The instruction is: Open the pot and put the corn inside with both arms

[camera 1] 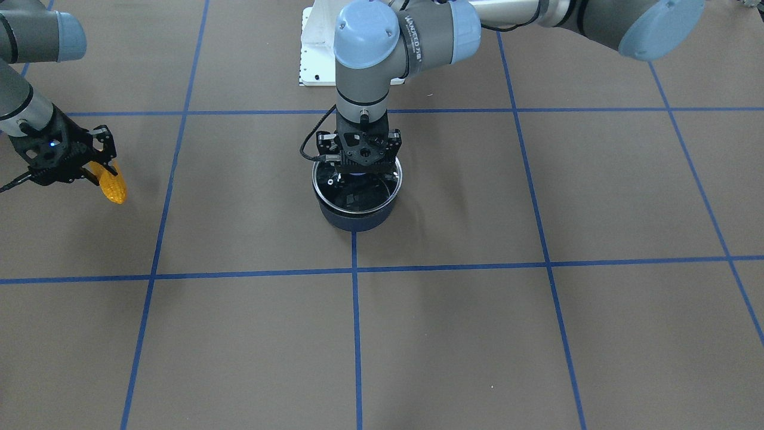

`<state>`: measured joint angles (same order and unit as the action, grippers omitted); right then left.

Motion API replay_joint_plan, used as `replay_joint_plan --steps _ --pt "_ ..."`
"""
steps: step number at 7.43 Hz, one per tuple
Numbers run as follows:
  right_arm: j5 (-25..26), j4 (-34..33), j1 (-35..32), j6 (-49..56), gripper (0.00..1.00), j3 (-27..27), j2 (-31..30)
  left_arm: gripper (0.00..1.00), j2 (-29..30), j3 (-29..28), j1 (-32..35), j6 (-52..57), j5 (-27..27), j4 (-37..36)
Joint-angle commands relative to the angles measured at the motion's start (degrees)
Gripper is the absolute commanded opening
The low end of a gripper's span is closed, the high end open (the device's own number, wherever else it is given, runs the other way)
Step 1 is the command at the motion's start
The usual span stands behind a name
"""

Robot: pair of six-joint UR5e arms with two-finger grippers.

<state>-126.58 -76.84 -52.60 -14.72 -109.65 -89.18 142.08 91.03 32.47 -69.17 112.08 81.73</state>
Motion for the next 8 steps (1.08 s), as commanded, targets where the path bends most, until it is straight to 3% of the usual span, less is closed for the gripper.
replay_joint_plan --steps 1,4,7,8 --pt "-0.2 -8.6 -0.1 -1.7 0.33 0.0 8.3 0.43 -7.7 7.9 3.5 7.3 0.3 -1.8" --pt "-0.9 -18.6 2.5 -10.6 0.33 -0.1 20.4 0.42 -20.7 15.7 13.5 24.8 6.1 -2.2" --pt "0.0 -18.8 8.6 -23.6 0.33 0.1 27.5 0.42 -32.3 16.3 21.3 43.8 8.0 0.1" --pt "0.7 -18.9 10.3 -26.7 0.32 0.4 29.6 0.42 -36.7 14.8 22.2 45.6 8.0 6.9"
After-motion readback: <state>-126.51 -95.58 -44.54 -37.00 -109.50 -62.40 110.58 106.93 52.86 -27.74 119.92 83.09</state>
